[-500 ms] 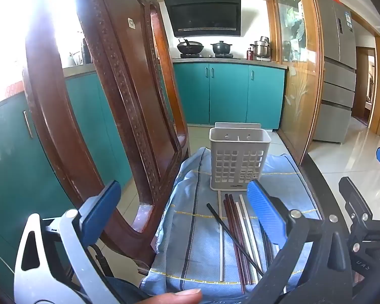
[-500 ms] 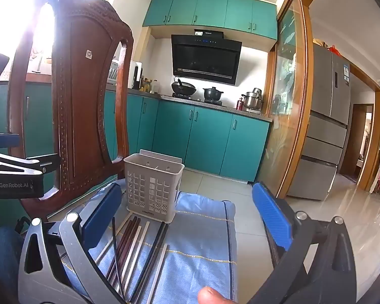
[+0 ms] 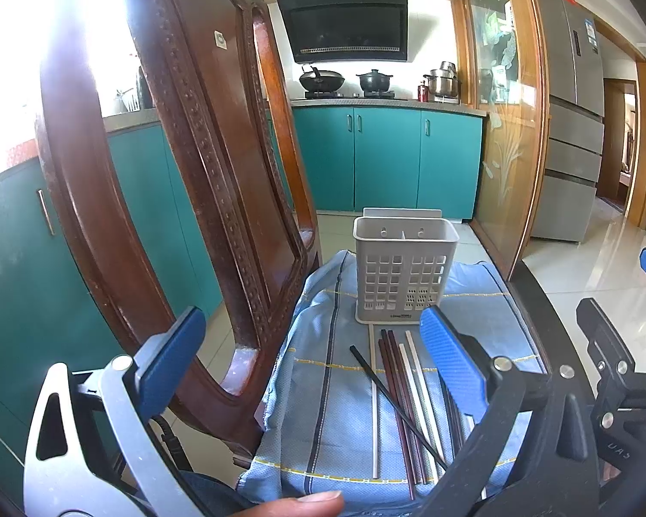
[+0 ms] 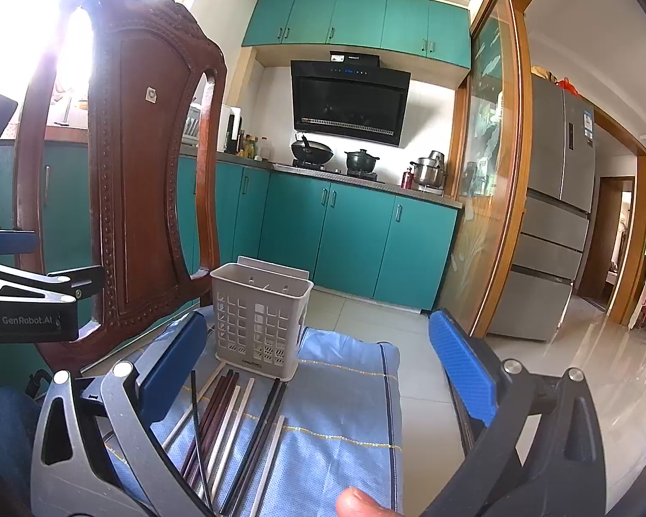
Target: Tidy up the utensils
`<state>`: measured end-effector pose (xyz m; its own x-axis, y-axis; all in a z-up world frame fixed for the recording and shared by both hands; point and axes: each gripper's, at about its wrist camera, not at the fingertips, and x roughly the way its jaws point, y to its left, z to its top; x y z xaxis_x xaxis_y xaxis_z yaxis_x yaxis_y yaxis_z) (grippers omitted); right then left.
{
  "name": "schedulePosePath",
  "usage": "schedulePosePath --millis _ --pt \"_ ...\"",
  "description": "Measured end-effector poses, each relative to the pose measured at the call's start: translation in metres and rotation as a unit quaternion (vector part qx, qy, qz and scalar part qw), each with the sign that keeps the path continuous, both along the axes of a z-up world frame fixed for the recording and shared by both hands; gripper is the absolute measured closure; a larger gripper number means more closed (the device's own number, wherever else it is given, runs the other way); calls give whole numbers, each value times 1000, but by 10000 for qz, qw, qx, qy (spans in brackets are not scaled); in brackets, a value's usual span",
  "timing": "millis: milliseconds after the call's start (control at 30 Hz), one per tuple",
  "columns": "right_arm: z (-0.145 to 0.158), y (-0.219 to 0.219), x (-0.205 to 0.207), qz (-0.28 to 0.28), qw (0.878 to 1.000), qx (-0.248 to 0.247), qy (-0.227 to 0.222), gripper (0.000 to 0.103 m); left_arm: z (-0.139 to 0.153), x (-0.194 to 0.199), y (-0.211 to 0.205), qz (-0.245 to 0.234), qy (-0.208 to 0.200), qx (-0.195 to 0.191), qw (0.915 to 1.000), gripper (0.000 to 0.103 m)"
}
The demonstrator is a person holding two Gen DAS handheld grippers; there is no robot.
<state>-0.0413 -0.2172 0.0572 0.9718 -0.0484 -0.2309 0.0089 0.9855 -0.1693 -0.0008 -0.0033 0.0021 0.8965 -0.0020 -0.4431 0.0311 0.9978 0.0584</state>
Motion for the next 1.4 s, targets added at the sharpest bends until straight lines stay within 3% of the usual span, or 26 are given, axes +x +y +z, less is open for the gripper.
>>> schedulePosePath --millis 1400 --pt "1 2 0 15 10000 -24 -5 2 -2 -2 -2 4 5 2 10000 4"
